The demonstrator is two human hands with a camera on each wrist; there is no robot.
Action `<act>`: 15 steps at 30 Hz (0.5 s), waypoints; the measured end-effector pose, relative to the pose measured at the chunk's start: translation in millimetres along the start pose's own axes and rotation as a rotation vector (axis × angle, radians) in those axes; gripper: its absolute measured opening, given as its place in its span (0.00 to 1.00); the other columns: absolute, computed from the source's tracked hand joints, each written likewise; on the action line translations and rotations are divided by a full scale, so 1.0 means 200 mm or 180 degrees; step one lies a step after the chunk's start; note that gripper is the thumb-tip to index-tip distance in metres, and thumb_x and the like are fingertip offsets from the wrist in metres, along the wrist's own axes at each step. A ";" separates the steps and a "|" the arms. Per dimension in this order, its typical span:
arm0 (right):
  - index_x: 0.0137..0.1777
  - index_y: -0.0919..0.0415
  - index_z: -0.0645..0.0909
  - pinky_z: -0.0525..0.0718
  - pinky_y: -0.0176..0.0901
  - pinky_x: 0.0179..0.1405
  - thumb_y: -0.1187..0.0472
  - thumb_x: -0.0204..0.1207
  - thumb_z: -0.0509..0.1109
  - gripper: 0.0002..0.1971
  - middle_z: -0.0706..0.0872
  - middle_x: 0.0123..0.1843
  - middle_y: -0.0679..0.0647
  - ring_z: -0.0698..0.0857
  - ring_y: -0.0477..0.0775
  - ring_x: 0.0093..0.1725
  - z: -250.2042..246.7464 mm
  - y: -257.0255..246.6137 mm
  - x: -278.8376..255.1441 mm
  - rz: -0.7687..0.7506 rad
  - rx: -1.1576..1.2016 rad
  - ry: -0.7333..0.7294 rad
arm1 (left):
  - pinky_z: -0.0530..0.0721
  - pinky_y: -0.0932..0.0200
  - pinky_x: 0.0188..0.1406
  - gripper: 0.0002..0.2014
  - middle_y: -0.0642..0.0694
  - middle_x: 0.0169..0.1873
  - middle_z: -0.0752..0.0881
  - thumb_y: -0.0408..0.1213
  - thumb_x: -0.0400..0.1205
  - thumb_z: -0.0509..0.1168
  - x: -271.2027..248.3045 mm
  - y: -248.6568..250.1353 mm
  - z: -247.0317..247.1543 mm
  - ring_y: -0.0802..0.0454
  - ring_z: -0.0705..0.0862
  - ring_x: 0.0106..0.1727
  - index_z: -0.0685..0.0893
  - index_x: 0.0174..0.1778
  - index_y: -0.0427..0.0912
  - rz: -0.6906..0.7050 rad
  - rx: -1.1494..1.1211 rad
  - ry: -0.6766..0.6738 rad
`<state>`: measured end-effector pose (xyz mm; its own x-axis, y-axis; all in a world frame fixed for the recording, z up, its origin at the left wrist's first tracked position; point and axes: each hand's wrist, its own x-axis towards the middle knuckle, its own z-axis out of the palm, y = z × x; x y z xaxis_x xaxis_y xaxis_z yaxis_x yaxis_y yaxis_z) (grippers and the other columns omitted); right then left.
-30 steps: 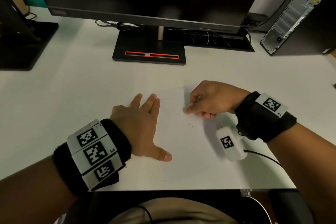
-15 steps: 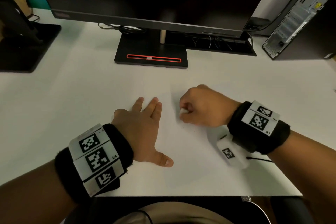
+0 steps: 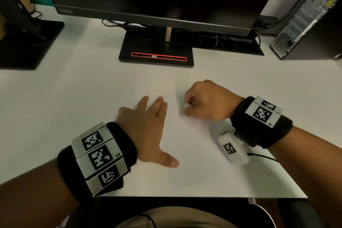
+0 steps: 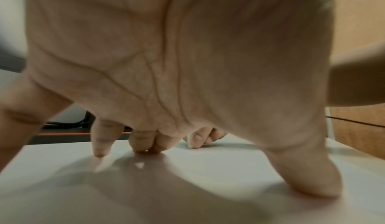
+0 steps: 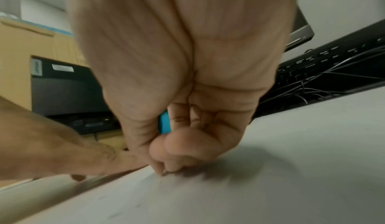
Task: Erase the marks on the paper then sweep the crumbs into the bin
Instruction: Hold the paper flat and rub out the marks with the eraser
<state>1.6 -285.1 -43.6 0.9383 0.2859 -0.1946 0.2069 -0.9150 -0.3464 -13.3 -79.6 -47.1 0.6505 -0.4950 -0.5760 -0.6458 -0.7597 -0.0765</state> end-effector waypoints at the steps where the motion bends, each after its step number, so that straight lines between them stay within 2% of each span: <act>1: 0.33 0.68 0.81 0.84 0.52 0.36 0.59 0.73 0.71 0.12 0.83 0.29 0.62 0.73 0.49 0.27 0.01 -0.01 0.00 -0.0031 -0.0010 0.0017 | 0.74 0.35 0.69 0.72 0.50 0.85 0.29 0.87 0.60 0.56 0.00 0.00 0.00 0.42 0.37 0.88 0.31 0.86 0.43 0.0001 -0.0002 0.0002; 4: 0.33 0.64 0.82 0.79 0.42 0.32 0.59 0.74 0.72 0.11 0.83 0.26 0.56 0.75 0.48 0.26 0.06 -0.11 -0.04 -0.0430 0.0033 -0.0366 | 0.72 0.36 0.72 0.72 0.52 0.85 0.27 0.88 0.60 0.55 0.00 -0.01 0.01 0.42 0.36 0.87 0.29 0.85 0.44 0.0016 -0.0020 -0.0018; 6: 0.33 0.64 0.83 0.77 0.39 0.30 0.59 0.74 0.72 0.11 0.83 0.26 0.55 0.75 0.47 0.25 0.04 -0.09 -0.03 -0.0315 0.0054 -0.0371 | 0.70 0.36 0.72 0.72 0.52 0.84 0.27 0.88 0.59 0.55 0.00 -0.01 0.01 0.42 0.35 0.87 0.29 0.85 0.45 0.0024 -0.0026 -0.0016; 8: 0.31 0.66 0.80 0.75 0.43 0.30 0.60 0.73 0.72 0.12 0.80 0.26 0.59 0.72 0.48 0.25 0.01 -0.04 0.00 -0.0097 -0.0014 -0.0115 | 0.69 0.35 0.72 0.72 0.52 0.85 0.27 0.88 0.59 0.55 0.00 -0.02 0.01 0.42 0.35 0.87 0.29 0.85 0.45 0.0029 -0.0034 -0.0008; 10: 0.30 0.68 0.76 0.74 0.47 0.30 0.61 0.73 0.71 0.14 0.74 0.24 0.59 0.69 0.50 0.24 0.02 -0.06 0.01 -0.0170 -0.0045 -0.0071 | 0.67 0.33 0.73 0.72 0.53 0.85 0.28 0.88 0.59 0.55 0.01 -0.02 0.02 0.42 0.35 0.87 0.29 0.86 0.46 0.0030 -0.0040 -0.0003; 13: 0.30 0.66 0.79 0.78 0.46 0.30 0.61 0.72 0.71 0.12 0.78 0.23 0.56 0.72 0.50 0.24 0.09 -0.17 -0.02 -0.0553 0.0034 -0.0414 | 0.65 0.32 0.74 0.71 0.54 0.85 0.28 0.89 0.58 0.54 0.01 -0.03 0.03 0.43 0.34 0.87 0.30 0.86 0.48 0.0039 -0.0085 0.0030; 15: 0.30 0.67 0.79 0.79 0.47 0.32 0.60 0.73 0.72 0.13 0.79 0.24 0.57 0.73 0.50 0.24 0.07 -0.15 0.00 -0.0436 0.0051 -0.0379 | 0.64 0.31 0.74 0.71 0.54 0.85 0.28 0.89 0.58 0.53 0.01 -0.03 0.03 0.43 0.34 0.87 0.30 0.86 0.48 0.0034 -0.0064 0.0024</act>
<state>-7.6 -254.5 -46.0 0.8620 0.4401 -0.2516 0.3252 -0.8608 -0.3915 -11.0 -73.7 -52.7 0.6467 -0.5063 -0.5706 -0.6446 -0.7626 -0.0539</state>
